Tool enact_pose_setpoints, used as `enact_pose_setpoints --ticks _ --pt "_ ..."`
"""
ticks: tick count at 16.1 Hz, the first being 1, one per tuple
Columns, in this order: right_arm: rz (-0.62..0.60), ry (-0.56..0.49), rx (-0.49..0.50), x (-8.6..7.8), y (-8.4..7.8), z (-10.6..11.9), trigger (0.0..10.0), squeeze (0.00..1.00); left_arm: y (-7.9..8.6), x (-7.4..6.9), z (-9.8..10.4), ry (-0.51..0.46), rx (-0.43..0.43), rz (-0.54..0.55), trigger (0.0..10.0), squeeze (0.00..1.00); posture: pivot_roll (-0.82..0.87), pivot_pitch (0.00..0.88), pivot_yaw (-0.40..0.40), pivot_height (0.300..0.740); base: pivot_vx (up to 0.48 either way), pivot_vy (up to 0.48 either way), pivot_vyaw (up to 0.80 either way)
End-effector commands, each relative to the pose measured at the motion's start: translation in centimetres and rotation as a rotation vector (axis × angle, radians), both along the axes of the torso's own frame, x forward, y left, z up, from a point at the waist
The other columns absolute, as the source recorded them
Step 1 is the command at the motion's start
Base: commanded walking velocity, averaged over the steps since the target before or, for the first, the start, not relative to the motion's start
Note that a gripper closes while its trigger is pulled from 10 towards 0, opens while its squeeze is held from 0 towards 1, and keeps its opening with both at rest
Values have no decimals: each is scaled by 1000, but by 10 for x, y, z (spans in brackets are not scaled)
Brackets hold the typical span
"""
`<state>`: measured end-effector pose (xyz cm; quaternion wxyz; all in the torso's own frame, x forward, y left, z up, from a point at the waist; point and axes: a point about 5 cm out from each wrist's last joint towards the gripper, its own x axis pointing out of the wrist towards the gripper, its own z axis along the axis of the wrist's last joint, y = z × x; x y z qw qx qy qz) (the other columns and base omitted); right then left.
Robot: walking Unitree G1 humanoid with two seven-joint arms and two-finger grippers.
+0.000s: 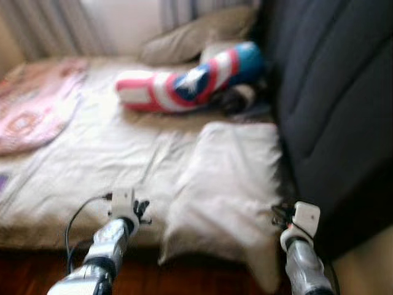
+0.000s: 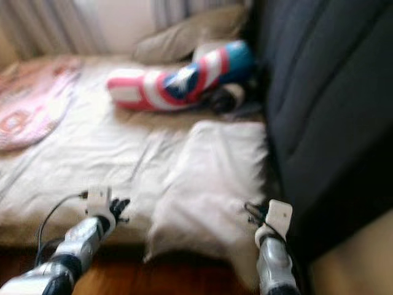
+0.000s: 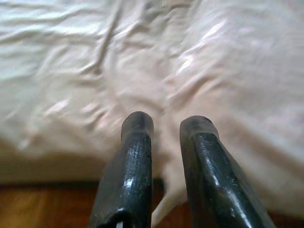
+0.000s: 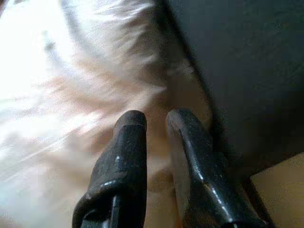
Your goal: Clean up the room
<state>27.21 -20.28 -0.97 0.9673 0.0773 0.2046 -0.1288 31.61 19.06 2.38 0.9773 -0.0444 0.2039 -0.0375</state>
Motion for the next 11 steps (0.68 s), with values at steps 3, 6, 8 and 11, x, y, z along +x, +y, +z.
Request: enact_pose_setpoints --ticks 3,6,8,11 --pt "13 7 -3 -1 1 -1 10000 0 3 0 0 -9 7 16 10000 0 -42 83 11 740 117 0 0" --pt "24 4 -12 -2 1 -2 10000 0 6 -2 3 -41 219 -97 10000 0 -47 79 11 740 0 0 0" --pt "20 5 -23 -2 -3 -1 10000 0 17 3 11 -83 171 -19 10000 0 -43 75 7 740 0 0 0" --pt "33 -9 -53 2 -11 4 10000 0 32 20 39 -169 171 16 10000 0 -44 67 -5 740 0 0 0"
